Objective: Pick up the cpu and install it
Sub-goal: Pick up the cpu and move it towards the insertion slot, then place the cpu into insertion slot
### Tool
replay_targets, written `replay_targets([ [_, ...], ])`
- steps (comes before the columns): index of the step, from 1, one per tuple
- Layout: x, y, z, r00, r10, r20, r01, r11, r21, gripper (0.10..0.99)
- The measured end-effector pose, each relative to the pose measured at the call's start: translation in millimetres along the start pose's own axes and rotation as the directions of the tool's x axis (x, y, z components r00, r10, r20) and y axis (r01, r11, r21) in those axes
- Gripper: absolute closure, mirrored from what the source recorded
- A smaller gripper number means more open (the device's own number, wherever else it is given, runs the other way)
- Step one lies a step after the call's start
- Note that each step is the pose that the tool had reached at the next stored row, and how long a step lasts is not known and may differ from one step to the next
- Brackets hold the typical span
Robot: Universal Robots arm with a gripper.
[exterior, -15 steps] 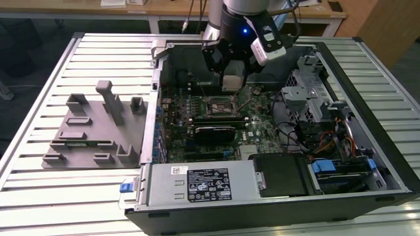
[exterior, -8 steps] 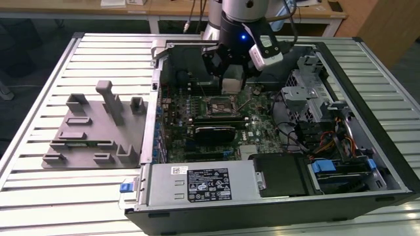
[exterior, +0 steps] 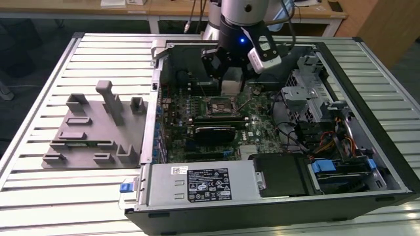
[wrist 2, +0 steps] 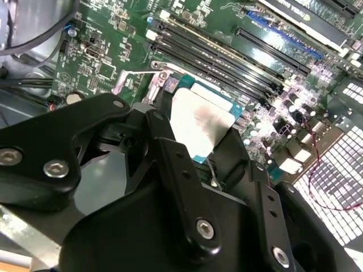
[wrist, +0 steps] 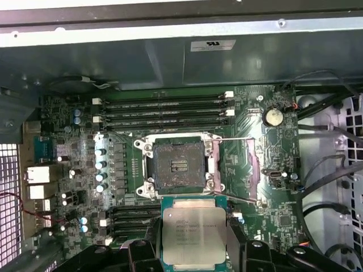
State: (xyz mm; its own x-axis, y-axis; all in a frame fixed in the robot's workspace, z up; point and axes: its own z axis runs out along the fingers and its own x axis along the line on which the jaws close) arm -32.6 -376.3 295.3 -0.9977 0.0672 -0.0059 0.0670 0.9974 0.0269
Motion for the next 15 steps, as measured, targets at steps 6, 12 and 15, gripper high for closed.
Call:
replay_targets([
  [6, 4.4, -0.1, 7.9, 1.0, 0.0, 0.0033, 0.0, 1.0, 0.0, 0.545],
  [12, 4.8, -0.1, 9.5, 1.0, -0.001, 0.0037, 0.001, 1.0, 0.0, 0.545],
  [15, 4.8, -0.1, 9.6, 1.0, -0.001, 0.0037, 0.001, 1.0, 0.0, 0.545],
])
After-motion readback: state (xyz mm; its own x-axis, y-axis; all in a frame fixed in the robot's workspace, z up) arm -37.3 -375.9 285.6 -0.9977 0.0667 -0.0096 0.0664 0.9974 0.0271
